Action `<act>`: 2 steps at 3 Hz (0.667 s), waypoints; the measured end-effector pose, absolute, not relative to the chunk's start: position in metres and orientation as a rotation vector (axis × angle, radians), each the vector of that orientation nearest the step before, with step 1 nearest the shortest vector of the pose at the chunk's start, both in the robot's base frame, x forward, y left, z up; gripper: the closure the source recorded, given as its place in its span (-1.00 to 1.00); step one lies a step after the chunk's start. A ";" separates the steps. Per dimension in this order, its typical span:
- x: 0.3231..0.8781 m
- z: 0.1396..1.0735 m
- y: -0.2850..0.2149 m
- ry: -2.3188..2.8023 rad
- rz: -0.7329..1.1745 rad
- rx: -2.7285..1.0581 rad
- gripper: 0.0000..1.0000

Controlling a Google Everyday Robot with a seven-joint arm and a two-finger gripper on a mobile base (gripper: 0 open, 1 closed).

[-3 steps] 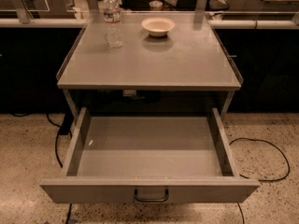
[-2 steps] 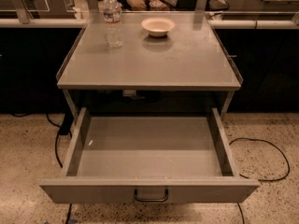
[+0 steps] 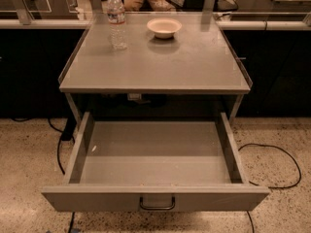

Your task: Close top drawer

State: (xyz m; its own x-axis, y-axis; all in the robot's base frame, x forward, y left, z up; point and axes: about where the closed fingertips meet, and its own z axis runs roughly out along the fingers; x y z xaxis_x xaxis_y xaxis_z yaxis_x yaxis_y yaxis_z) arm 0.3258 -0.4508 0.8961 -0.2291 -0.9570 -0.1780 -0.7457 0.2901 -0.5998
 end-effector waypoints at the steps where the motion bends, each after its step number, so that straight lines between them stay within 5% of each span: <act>1: 0.312 0.884 -0.445 2.027 -0.569 -1.522 -1.00; 2: 0.294 0.872 -0.431 2.009 -0.572 -1.565 -1.00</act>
Offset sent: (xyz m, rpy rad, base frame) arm -0.0542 0.0346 -0.0410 -0.0577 0.0037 0.0701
